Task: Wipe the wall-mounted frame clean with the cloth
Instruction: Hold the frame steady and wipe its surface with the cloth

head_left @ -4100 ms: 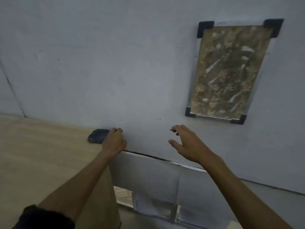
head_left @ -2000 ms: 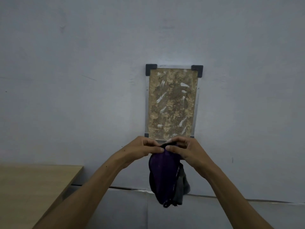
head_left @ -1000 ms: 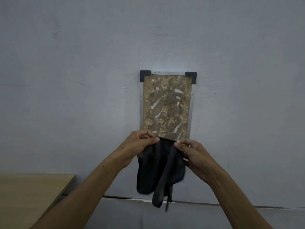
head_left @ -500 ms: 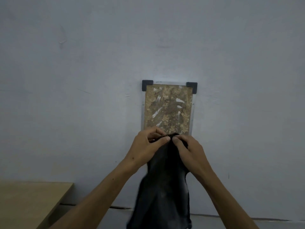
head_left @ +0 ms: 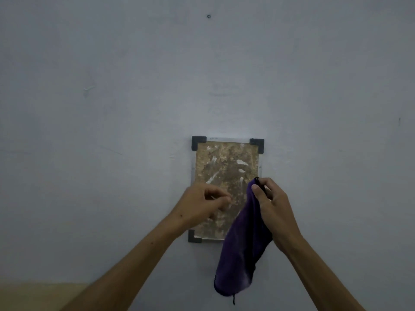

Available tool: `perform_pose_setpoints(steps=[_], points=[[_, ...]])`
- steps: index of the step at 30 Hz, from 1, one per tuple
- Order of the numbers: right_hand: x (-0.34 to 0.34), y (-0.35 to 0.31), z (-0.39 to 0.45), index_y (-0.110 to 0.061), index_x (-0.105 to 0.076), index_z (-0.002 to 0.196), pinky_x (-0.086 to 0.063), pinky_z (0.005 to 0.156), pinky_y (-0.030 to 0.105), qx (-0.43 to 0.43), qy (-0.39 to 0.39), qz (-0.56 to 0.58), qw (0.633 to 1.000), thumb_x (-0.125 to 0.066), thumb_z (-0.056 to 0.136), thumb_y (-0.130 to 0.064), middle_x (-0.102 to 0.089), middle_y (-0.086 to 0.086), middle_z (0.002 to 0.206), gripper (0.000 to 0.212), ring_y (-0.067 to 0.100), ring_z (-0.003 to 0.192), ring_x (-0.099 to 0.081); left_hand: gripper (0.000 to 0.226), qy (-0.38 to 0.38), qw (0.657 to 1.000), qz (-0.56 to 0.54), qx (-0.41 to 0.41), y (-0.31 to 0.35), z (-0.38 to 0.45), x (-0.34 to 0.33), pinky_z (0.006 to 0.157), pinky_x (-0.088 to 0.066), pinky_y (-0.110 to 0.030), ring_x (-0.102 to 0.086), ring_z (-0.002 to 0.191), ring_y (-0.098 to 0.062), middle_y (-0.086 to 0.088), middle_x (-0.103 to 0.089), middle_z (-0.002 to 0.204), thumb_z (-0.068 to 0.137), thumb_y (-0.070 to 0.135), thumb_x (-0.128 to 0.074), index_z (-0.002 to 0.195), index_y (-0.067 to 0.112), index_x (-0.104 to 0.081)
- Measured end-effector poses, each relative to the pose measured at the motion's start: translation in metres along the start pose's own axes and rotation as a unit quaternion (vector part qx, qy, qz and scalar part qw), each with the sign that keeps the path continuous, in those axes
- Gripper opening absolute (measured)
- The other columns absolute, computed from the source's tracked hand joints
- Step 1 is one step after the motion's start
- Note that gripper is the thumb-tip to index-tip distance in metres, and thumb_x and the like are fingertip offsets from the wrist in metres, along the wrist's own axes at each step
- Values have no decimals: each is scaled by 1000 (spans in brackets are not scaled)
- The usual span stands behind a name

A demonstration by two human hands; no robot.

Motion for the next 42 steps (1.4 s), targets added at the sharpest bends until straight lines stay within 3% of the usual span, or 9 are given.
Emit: perform_pose_setpoints(steps=[3,7,11,15,23,28,32,36,42], points=[[9,-9,29,-23,-65,115,-56,91,33,42,1,-71,997,-56,104,-23,-68,-8,112,15,12,105,-64,11,81,988,103,-78,22,31,33,71,-60,-22,-69,75,-4,7,-74,87,93,20,-69,101,18,-77],[21,-42,57,-17,-66,111,-44,78,5,146,45,-167,974,-68,97,-17,-67,-8,105,15,11,98,-64,16,194,921,279,-192,47,70,68,78,-58,-27,-64,87,-10,2,-68,101,92,23,-68,107,17,-74],[17,-70,77,-15,-58,109,-44,69,1,228,50,-202,951,-73,92,-12,-66,-5,96,23,9,82,-63,33,187,855,414,-250,48,97,67,83,-57,-34,-60,105,-17,2,-61,125,94,26,-65,126,18,-66],[3,-79,101,-14,-68,103,-46,77,11,302,31,-296,906,-72,94,-14,-72,1,98,10,16,88,-67,41,183,821,461,-285,36,103,52,89,-49,-32,-59,106,-18,1,-62,123,96,33,-58,134,17,-61],[-28,-63,96,-10,-71,99,-58,61,34,386,25,-356,851,-68,95,-15,-65,0,97,7,18,74,-63,32,259,861,352,-262,21,110,51,90,-46,-27,-55,97,-11,9,-62,104,92,29,-67,123,22,-68],[-12,-55,100,-14,-68,101,-56,60,36,291,161,-291,897,-68,96,-17,-65,0,97,6,20,74,-65,32,258,872,327,-258,20,110,52,89,-45,-26,-52,95,-9,10,-61,101,91,28,-69,122,22,-69],[-39,-58,88,-10,-69,101,-56,60,33,349,103,-327,872,-66,97,-18,-68,3,97,10,21,75,-66,33,252,874,329,-254,22,111,54,87,-46,-27,-44,91,-2,9,-60,101,91,29,-69,123,22,-69],[-21,-55,93,-10,-65,101,-54,57,34,272,197,-286,898,-65,98,-19,-67,5,96,10,23,72,-65,34,240,879,325,-254,23,113,55,85,-50,-30,-44,92,-3,8,-61,101,91,29,-69,124,21,-70],[-20,-54,92,-11,-68,103,-49,57,29,288,158,-316,890,-64,99,-22,-68,3,99,13,21,73,-65,35,231,882,326,-250,24,114,59,81,-50,-30,-45,90,-6,6,-62,100,91,30,-70,125,22,-70]])
Point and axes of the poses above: each hand's wrist, its own z-axis towards the middle knuckle, its own x-axis out of the back of the hand, y = z × x, the point moved 6 cm from there along z, towards the middle knuckle
